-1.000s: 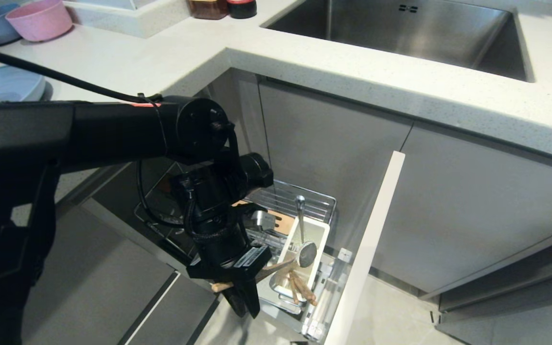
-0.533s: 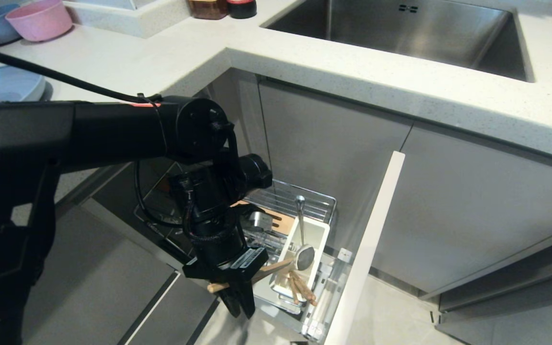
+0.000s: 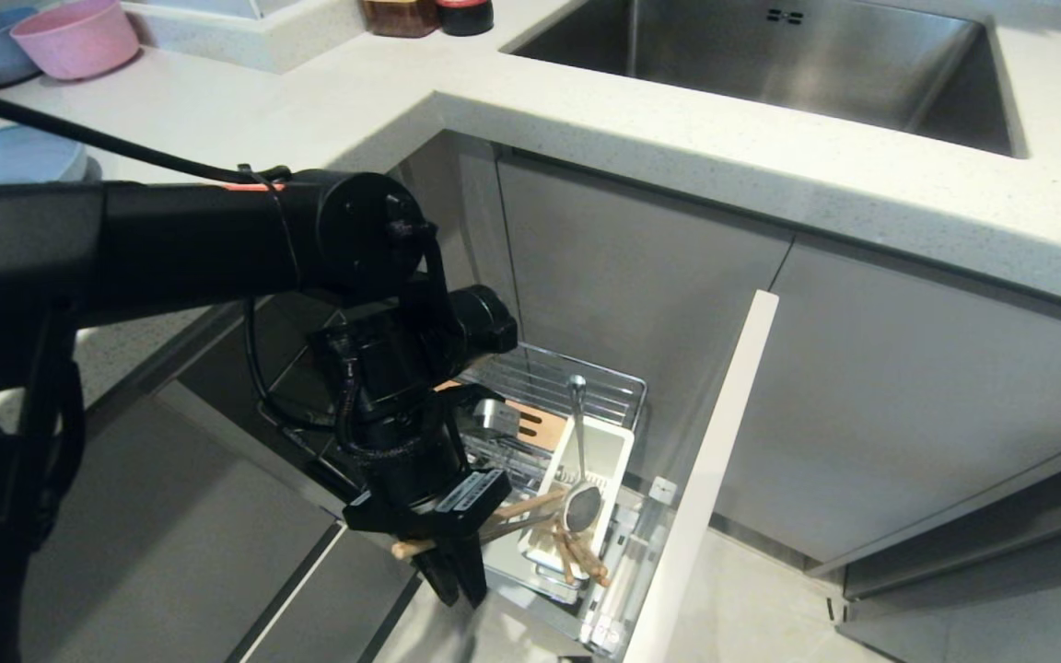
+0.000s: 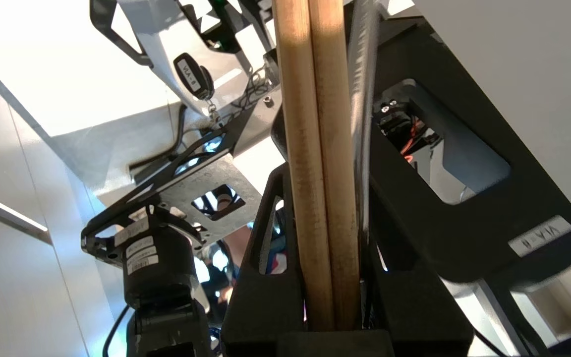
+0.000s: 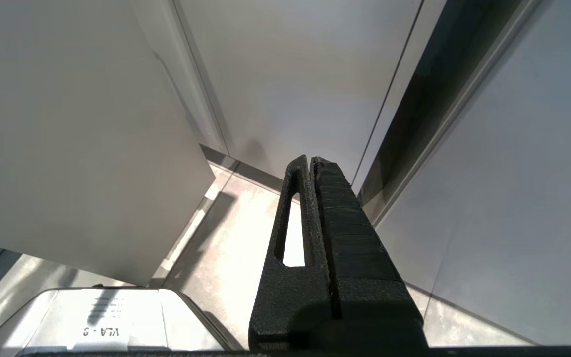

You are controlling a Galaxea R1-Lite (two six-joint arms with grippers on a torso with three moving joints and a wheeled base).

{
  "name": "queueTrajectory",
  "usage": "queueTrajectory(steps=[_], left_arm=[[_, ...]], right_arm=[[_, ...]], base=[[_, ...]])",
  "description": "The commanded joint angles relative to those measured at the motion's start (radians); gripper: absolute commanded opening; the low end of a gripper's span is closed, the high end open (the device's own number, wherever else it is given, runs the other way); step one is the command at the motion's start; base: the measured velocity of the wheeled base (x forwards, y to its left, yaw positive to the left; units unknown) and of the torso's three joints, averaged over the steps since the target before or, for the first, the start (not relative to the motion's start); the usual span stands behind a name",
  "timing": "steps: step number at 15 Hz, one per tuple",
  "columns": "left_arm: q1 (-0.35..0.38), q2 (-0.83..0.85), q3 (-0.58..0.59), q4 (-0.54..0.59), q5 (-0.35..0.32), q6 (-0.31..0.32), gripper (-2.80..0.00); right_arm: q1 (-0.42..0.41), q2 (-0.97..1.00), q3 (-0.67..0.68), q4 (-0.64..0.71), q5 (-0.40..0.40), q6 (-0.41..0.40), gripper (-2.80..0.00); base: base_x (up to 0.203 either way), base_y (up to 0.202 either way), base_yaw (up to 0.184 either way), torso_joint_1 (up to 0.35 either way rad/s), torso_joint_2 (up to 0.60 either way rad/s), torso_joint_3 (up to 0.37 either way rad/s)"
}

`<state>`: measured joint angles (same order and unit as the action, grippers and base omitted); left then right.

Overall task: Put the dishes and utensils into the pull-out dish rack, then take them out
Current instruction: Take the chopsticks out of the cupboard

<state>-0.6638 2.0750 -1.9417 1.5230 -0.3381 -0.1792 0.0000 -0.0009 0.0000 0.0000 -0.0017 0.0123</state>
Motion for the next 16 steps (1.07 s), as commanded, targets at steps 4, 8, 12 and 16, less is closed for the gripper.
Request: queueTrajectory(steps=[4, 8, 12, 16], left_arm=[[-0.001, -0.085, 0.0, 0.007, -0.002, -0.009, -2.8], [-0.002, -0.112, 0.0, 0.007, -0.002, -0.009, -2.8], [-0.005, -0.137, 0.0, 0.007, -0.002, -0.009, -2.8], [-0.007, -0.175, 0.0, 0.007, -0.002, -0.009, -2.8]], right_arm=[[0.0, 0.001, 0.002, 0.0, 0.0, 0.0, -2.8], [0.0, 0.001, 0.002, 0.0, 0.0, 0.0, -2.8], [0.0, 0.001, 0.001, 0.0, 0.0, 0.0, -2.8], [0.0, 0.001, 0.002, 0.0, 0.0, 0.0, -2.8]], base=[[0.0, 0.0, 0.0, 0.0, 0.0, 0.0], [0.0, 0.0, 0.0, 0.0, 0.0, 0.0], [0.0, 0.0, 0.0, 0.0, 0.0, 0.0], [0.0, 0.0, 0.0, 0.0, 0.0, 0.0]])
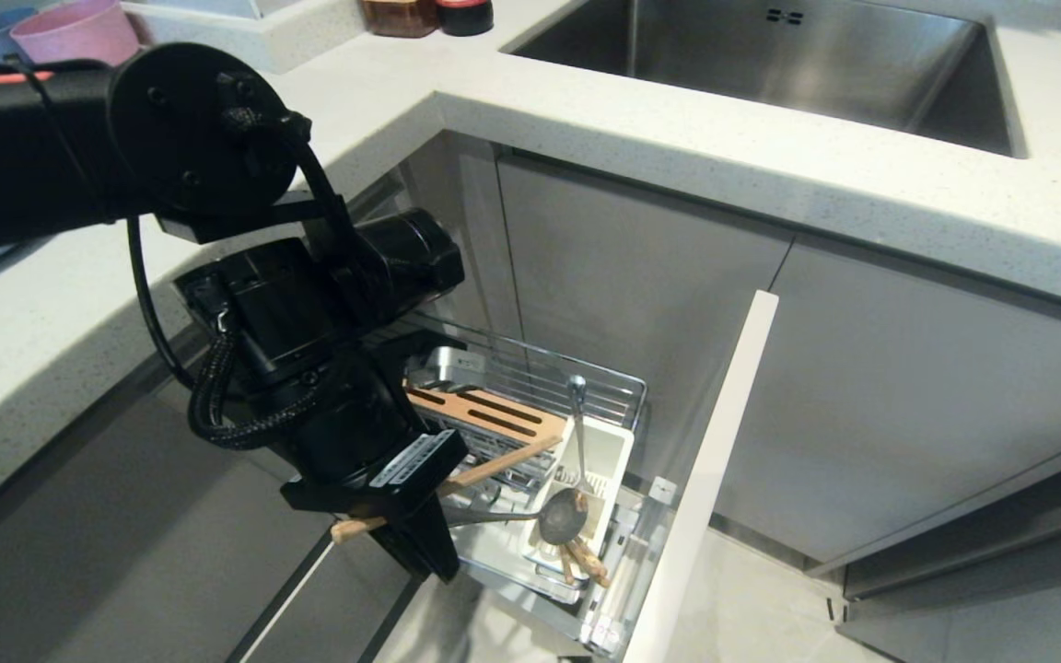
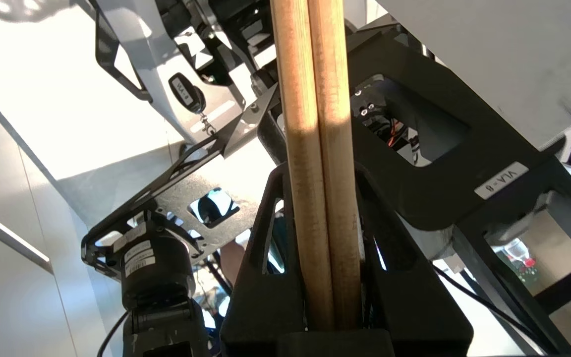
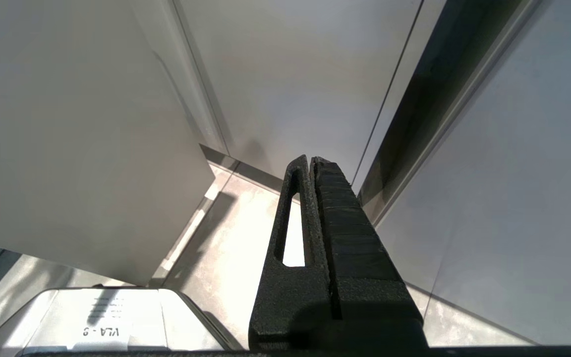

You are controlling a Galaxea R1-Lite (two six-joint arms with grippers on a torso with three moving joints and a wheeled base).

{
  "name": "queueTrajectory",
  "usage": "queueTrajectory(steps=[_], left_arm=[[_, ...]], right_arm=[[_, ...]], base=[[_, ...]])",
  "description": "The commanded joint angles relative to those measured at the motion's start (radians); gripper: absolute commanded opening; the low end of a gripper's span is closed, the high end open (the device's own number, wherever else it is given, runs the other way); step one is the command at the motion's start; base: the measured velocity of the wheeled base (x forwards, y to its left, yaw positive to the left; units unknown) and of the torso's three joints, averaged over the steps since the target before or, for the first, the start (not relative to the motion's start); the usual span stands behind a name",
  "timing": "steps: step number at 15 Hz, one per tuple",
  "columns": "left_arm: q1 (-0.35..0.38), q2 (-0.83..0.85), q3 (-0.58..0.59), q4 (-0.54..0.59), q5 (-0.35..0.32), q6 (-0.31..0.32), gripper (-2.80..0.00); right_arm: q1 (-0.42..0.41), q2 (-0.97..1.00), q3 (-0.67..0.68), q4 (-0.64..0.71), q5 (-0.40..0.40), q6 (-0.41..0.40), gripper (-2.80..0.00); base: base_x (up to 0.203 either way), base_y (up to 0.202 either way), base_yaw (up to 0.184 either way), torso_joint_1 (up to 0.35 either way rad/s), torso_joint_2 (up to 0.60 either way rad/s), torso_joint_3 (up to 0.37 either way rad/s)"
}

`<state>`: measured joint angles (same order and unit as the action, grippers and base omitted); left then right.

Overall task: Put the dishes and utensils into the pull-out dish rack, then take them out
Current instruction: Take the chopsticks out of the cupboard

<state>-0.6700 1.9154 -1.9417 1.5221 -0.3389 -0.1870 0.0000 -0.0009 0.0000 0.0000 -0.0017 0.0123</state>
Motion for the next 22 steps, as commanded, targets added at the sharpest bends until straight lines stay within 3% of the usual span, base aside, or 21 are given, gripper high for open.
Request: queueTrajectory(steps=[1, 14, 22], left_arm=[[-0.001, -0.03, 0.0, 0.008, -0.002, -0.002, -2.8], [-0.008, -0.09, 0.0, 0.008, -0.003, -0.02, -2.8], [-0.007, -0.355, 0.001, -0.081, -0.006, -0.051, -2.8]], right_arm=[[0.0, 0.001, 0.002, 0.0, 0.0, 0.0, -2.8], [0.0, 0.001, 0.001, 0.0, 0.0, 0.0, -2.8], [0.0, 0.001, 0.001, 0.0, 0.0, 0.0, -2.8]], base=[[0.0, 0.0, 0.0, 0.0, 0.0, 0.0], [0.0, 0.0, 0.0, 0.0, 0.0, 0.0], [0.0, 0.0, 0.0, 0.0, 0.0, 0.0]])
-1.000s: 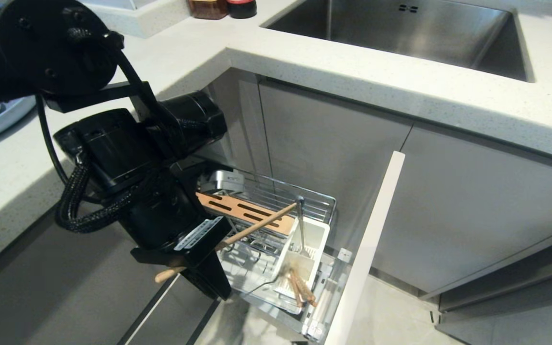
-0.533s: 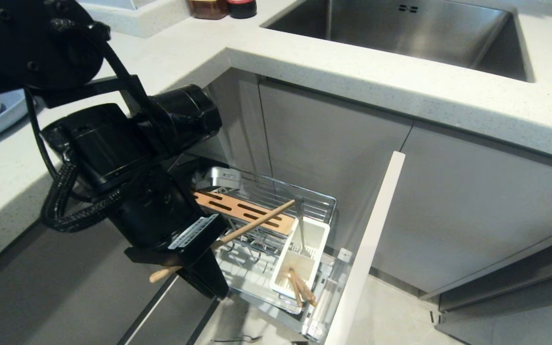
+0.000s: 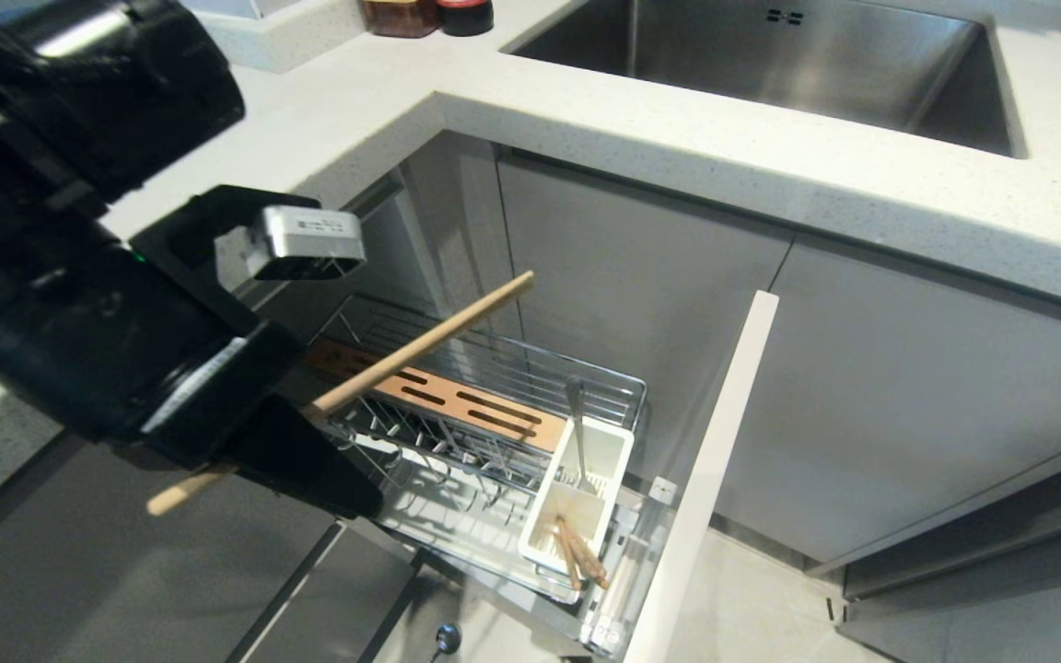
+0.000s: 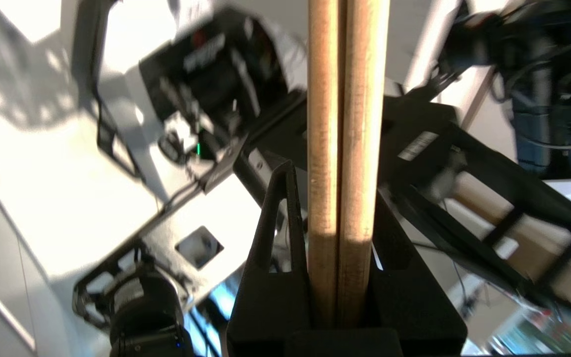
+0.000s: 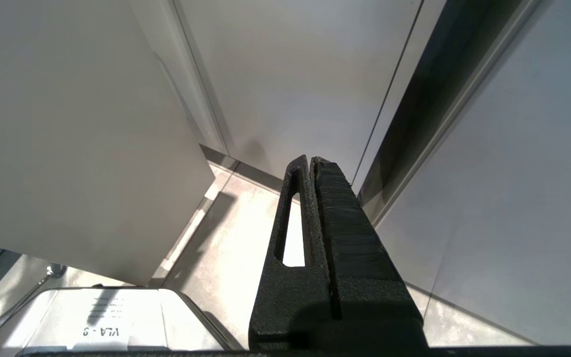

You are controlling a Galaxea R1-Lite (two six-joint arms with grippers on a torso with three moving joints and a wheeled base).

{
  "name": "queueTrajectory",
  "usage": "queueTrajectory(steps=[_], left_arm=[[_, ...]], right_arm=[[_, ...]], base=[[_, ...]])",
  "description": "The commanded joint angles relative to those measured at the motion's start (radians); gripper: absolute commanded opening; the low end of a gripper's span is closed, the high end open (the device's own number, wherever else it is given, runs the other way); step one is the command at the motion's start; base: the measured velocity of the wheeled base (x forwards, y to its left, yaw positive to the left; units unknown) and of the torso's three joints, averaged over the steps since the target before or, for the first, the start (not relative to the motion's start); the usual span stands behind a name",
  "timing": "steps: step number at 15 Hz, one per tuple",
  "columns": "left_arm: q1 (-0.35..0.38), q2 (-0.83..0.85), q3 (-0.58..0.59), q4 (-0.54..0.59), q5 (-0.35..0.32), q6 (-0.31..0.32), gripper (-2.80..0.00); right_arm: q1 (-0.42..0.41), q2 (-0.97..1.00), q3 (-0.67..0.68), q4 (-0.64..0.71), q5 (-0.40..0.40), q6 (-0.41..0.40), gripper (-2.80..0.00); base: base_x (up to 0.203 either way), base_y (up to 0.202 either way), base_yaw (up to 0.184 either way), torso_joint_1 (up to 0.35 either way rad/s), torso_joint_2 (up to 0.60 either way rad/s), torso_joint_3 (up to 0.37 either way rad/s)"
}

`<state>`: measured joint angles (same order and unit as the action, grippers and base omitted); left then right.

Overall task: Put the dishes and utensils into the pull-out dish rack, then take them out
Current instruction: Take the chopsticks out of the cupboard

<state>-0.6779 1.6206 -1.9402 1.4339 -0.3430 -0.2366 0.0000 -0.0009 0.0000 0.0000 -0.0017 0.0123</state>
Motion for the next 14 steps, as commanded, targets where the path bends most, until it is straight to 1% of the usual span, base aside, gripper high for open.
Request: queueTrajectory(steps=[1, 4, 5, 6, 9, 10, 12, 14], left_arm=[[0.001, -0.108, 0.0, -0.005, -0.001, -0.001, -2.8], [0.004, -0.232, 0.001, -0.053, 0.0, 0.002, -2.8], [0.018, -0.27, 0.001, -0.081, 0.0, 0.002, -2.8], [0.056, -0.295, 0.001, -0.109, 0.001, 0.002, -2.8], [0.231, -0.361, 0.001, -0.21, 0.014, 0.004, -2.8], [0.299, -0.371, 0.001, -0.241, 0.032, 0.004, -2.8], [0.443, -0.378, 0.001, -0.291, 0.091, 0.006, -2.8], [0.563, -0.383, 0.002, -0.322, 0.129, 0.007, -2.8]], right_arm=[[0.0, 0.001, 0.002, 0.0, 0.0, 0.0, -2.8], [0.0, 0.001, 0.002, 0.0, 0.0, 0.0, -2.8], [0.0, 0.001, 0.002, 0.0, 0.0, 0.0, -2.8], [0.0, 0.001, 0.0, 0.0, 0.0, 0.0, -2.8], [0.0, 0.001, 0.002, 0.0, 0.0, 0.0, -2.8], [0.0, 0.001, 0.001, 0.0, 0.0, 0.0, -2.8], [0.0, 0.001, 0.001, 0.0, 0.0, 0.0, -2.8], [0.0, 0.001, 0.002, 0.0, 0.0, 0.0, -2.8]], base=[[0.0, 0.0, 0.0, 0.0, 0.0, 0.0], [0.0, 0.0, 0.0, 0.0, 0.0, 0.0], [0.0, 0.0, 0.0, 0.0, 0.0, 0.0], [0.0, 0.0, 0.0, 0.0, 0.0, 0.0], [0.0, 0.0, 0.0, 0.0, 0.0, 0.0], [0.0, 0.0, 0.0, 0.0, 0.0, 0.0], [0.0, 0.0, 0.0, 0.0, 0.0, 0.0], [0.0, 0.0, 0.0, 0.0, 0.0, 0.0]])
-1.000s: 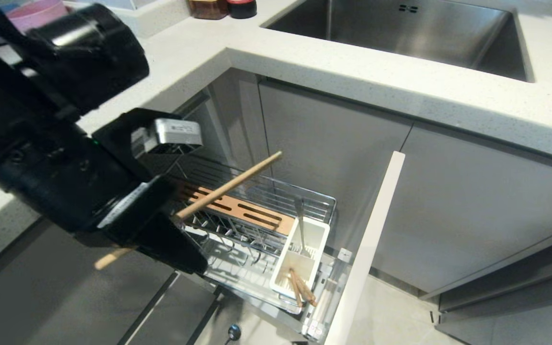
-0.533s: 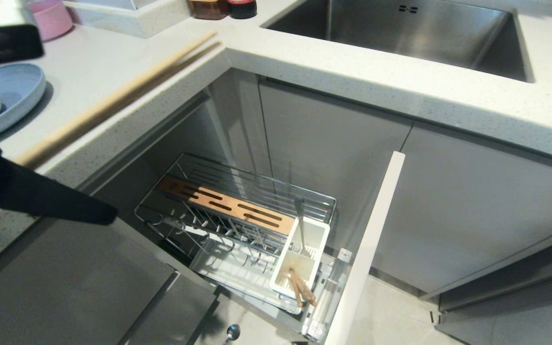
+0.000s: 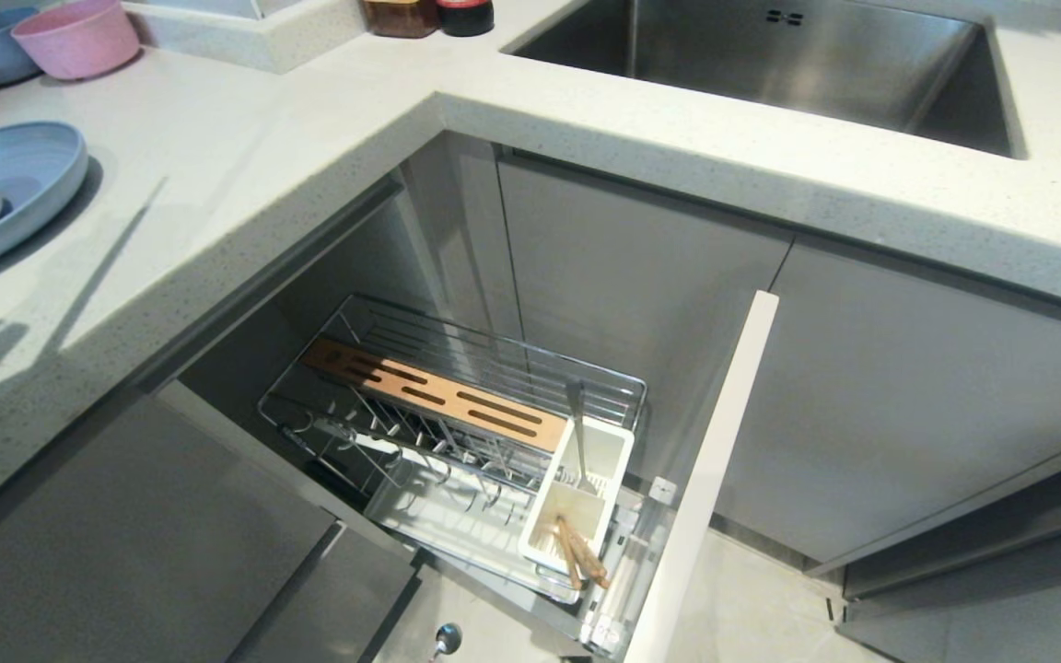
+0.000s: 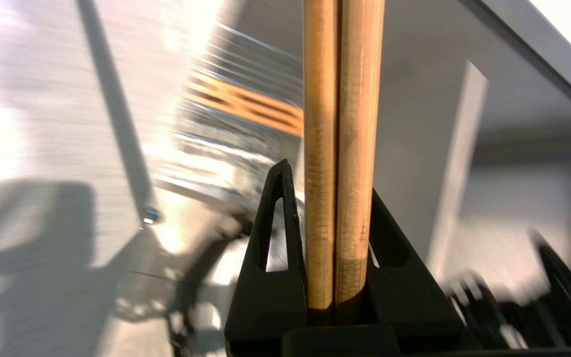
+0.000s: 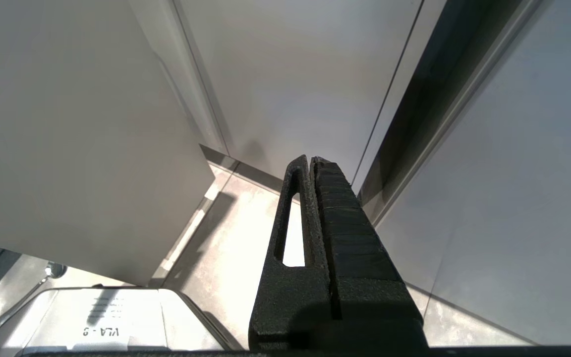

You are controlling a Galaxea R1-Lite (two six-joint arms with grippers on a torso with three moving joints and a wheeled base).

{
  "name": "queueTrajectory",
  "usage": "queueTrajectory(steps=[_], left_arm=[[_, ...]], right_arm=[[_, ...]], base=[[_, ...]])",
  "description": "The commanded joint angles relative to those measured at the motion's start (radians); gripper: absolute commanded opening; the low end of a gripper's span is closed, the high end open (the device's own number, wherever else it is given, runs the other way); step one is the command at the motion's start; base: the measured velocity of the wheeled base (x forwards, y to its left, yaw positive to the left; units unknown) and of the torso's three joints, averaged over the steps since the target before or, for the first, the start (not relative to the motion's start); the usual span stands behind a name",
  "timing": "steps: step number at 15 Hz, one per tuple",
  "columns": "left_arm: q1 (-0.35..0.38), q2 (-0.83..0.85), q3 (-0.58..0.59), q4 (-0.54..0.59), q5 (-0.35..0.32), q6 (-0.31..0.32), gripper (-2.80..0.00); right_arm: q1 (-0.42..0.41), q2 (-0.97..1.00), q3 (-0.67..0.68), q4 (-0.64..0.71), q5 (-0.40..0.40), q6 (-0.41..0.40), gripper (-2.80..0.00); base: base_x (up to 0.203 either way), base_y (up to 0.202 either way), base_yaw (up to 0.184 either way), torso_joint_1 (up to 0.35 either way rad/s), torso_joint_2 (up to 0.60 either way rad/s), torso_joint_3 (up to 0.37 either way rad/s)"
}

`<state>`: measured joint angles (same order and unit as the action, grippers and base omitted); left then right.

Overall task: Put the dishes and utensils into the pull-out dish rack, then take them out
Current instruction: Take the chopsticks out of the cupboard

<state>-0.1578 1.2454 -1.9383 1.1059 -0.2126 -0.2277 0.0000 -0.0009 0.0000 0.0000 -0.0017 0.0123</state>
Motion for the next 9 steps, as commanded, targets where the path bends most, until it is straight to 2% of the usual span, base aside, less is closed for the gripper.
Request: queueTrajectory(steps=[1, 5, 7, 9], left_arm=[[0.116, -0.01, 0.0, -0.011, 0.014, -0.001, -2.8], [0.338, -0.003, 0.017, -0.056, 0.119, -0.023, -2.8], [0.449, 0.018, 0.045, -0.057, 0.136, -0.032, -2.8], [0.503, 0.059, 0.054, -0.051, 0.148, -0.043, -2.8]], right_arm=[[0.0, 0.001, 0.002, 0.0, 0.0, 0.0, -2.8], [0.0, 0.001, 0.002, 0.0, 0.0, 0.0, -2.8], [0.0, 0.001, -0.012, 0.0, 0.0, 0.0, -2.8], [0.0, 0.001, 0.002, 0.0, 0.0, 0.0, -2.8]], base=[[0.0, 0.0, 0.0, 0.0, 0.0, 0.0], [0.0, 0.0, 0.0, 0.0, 0.0, 0.0], [0.0, 0.0, 0.0, 0.0, 0.0, 0.0], [0.0, 0.0, 0.0, 0.0, 0.0, 0.0]])
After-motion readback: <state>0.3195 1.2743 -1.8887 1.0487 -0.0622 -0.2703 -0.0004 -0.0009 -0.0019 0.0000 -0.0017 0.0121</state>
